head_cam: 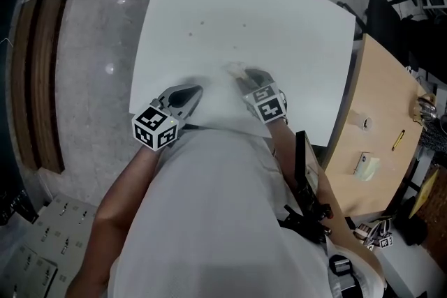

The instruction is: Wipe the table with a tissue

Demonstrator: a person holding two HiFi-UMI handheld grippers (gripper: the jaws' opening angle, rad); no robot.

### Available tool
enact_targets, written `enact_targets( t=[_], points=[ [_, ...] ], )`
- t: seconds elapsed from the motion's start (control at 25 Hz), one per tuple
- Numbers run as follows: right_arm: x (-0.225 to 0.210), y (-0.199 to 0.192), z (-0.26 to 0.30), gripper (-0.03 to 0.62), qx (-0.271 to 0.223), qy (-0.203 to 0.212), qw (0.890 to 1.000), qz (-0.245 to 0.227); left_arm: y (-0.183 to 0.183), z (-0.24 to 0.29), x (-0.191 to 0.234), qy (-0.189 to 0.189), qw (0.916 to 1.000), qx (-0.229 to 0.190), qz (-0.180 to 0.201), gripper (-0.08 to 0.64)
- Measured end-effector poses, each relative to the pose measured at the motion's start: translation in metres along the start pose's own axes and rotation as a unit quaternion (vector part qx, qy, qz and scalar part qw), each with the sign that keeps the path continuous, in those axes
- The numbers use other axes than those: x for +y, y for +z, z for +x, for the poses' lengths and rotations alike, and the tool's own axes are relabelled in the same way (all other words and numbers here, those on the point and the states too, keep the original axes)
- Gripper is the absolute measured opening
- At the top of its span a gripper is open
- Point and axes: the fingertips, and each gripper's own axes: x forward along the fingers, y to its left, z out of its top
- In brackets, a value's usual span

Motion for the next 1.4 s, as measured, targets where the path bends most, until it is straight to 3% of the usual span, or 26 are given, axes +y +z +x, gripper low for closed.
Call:
enact_targets(
  t=[0.12,0.24,0.36,0.48,0.6,0.72,0.84,0.92,1.0,1.08,1.16,1.24,1.4],
  points=[
    [-0.047,0.003,-0.013,0.11,-0.034,-0.057,0.994,0.087,0.0,-0.004,0.004,0.0,1.0,0.003,0.001,0.008],
    [-0.09,-0.01,-0.022,0.11,-0.025,-0.112,0.984,0.138,0.0,-0.006,0.007,0.0,1.0,0.003,0.002,0.008],
    [-0.107,-0.029,-0.022,0.11,0.009,-0.151,0.979,0.134,0.0,-0.009,0.01,-0.001,1.0,0.001,0.001,0.008],
    [-0.095,-0.031,-0.017,0.11,0.031,-0.18,0.98,0.081,0.0,-0.015,0.016,0.0,1.0,0.001,0.001,0.008],
    [-0.052,-0.014,-0.002,0.11,0.038,-0.161,0.986,-0.001,-0.001,-0.023,0.025,0.0,1.0,0.003,0.0,0.008],
    [0.006,0.0,0.015,0.11,0.034,-0.107,0.991,-0.071,0.001,-0.027,0.032,-0.005,1.0,0.004,0.003,0.008],
    [0.054,0.001,0.025,0.11,0.035,-0.031,0.995,-0.091,0.005,-0.031,0.039,-0.015,0.9999,0.005,0.007,0.008],
    [0.072,0.002,0.025,0.11,0.023,0.021,0.997,-0.067,0.008,-0.032,0.043,-0.02,0.9997,0.006,0.011,0.008],
    [0.06,0.009,0.018,0.11,-0.016,0.018,1.0,0.0,0.011,-0.033,0.048,-0.026,0.9995,0.005,0.014,0.008],
    [0.02,0.012,0.009,0.11,-0.053,-0.037,0.993,0.095,0.013,-0.035,0.053,-0.031,0.9994,0.005,0.017,0.008],
    [-0.022,0.009,0.0,0.11,-0.066,-0.095,0.978,0.172,0.013,-0.038,0.058,-0.034,0.9992,0.007,0.02,0.008],
    [-0.055,0.004,-0.007,0.11,-0.061,-0.139,0.968,0.201,0.013,-0.041,0.06,-0.037,0.9991,0.006,0.021,0.008],
    [-0.09,-0.004,-0.004,0.11,-0.029,-0.19,0.959,0.209,0.01,-0.051,0.066,-0.033,0.9992,0.005,0.021,0.008]
  ],
)
